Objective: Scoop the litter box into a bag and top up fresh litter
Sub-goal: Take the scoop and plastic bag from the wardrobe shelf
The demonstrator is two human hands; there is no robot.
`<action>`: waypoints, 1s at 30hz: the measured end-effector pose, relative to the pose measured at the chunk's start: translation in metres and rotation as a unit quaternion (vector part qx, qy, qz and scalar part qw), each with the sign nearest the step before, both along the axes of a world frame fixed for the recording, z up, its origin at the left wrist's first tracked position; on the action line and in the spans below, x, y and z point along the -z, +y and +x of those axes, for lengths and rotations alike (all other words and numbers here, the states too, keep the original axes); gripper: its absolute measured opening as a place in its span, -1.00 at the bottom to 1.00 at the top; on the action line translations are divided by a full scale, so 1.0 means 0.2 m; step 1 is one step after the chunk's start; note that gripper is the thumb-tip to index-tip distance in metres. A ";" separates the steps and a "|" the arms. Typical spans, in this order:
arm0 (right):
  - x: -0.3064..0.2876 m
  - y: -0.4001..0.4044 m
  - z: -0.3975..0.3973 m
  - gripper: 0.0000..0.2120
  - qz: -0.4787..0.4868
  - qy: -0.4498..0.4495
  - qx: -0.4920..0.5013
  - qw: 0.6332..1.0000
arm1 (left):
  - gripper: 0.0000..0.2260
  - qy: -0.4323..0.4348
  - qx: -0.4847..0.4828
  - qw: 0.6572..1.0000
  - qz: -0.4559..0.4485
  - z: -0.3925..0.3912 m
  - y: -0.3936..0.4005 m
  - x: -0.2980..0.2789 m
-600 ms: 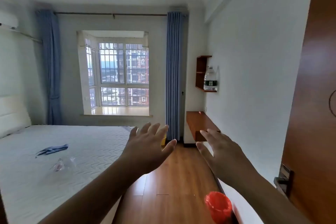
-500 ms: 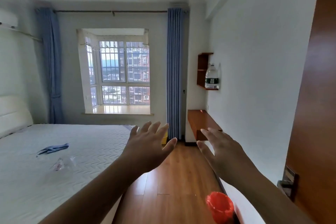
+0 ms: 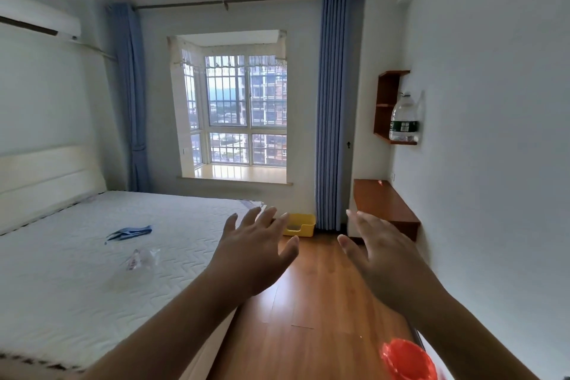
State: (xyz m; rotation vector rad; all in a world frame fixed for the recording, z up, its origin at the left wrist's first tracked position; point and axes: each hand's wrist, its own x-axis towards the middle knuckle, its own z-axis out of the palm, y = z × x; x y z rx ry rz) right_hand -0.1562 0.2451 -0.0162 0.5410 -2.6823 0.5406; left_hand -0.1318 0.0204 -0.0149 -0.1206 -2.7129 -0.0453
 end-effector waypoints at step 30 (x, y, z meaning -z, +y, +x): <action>0.30 -1.61 -1.37 -0.37 0.111 0.037 -0.115 0.986 | -0.34 -0.040 -0.261 0.964 -0.009 -0.99 -1.45 0.32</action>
